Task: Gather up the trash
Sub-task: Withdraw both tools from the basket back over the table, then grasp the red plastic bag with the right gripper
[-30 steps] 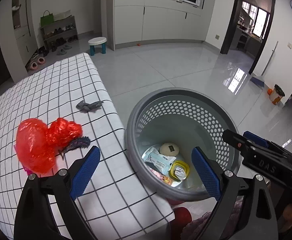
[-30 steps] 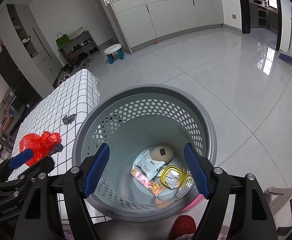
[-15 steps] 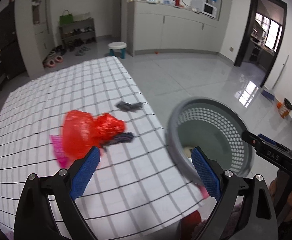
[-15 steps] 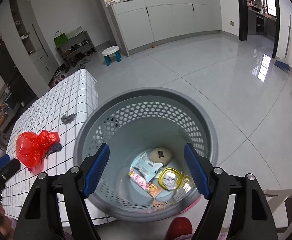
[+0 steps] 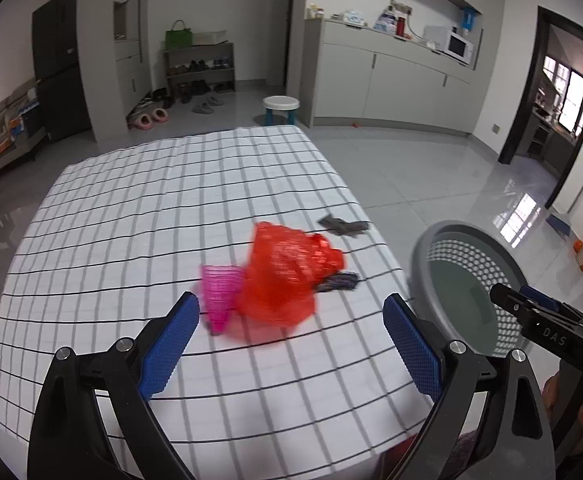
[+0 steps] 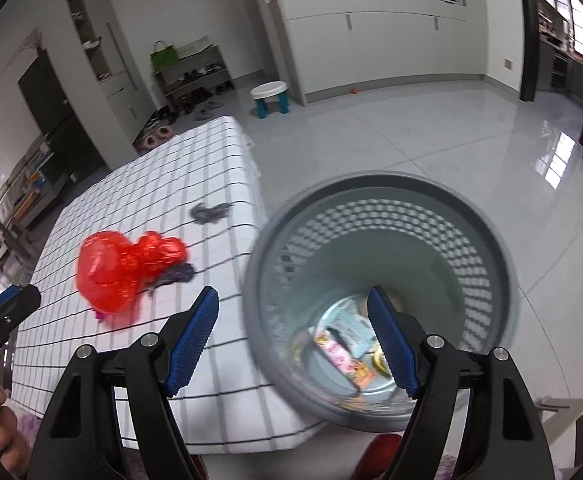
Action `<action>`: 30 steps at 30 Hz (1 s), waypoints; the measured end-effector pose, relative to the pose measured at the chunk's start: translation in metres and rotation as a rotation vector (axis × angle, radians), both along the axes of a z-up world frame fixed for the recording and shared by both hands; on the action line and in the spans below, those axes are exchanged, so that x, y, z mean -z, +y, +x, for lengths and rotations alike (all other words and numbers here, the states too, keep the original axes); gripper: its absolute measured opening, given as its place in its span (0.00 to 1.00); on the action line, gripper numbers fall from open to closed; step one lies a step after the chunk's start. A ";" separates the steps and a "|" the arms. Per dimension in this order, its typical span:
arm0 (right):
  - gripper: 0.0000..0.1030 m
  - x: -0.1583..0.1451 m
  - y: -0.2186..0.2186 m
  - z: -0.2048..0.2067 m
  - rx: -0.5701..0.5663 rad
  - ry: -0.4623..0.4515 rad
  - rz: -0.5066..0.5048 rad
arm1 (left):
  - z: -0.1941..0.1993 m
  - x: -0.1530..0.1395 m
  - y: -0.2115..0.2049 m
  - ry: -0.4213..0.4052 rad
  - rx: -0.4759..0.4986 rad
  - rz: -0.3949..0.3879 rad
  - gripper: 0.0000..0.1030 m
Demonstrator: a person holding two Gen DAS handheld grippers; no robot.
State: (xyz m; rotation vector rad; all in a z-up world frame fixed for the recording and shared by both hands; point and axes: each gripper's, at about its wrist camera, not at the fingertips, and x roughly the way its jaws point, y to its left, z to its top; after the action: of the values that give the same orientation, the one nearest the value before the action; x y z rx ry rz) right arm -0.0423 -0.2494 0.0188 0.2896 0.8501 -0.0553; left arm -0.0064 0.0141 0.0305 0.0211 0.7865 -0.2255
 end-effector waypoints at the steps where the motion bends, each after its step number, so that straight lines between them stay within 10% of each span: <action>1: 0.71 -0.001 0.005 0.003 -0.009 -0.001 0.005 | 0.001 0.000 0.004 -0.002 -0.007 0.000 0.89; 30: 0.71 -0.006 0.124 0.088 -0.229 -0.004 -0.020 | 0.050 0.035 0.104 0.005 -0.233 0.020 0.89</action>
State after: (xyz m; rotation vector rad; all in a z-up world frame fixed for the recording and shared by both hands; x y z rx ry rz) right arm 0.0461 -0.1256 0.0253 0.1715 0.8735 0.1501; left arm 0.0434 0.1179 -0.0046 -0.0524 0.7886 0.0028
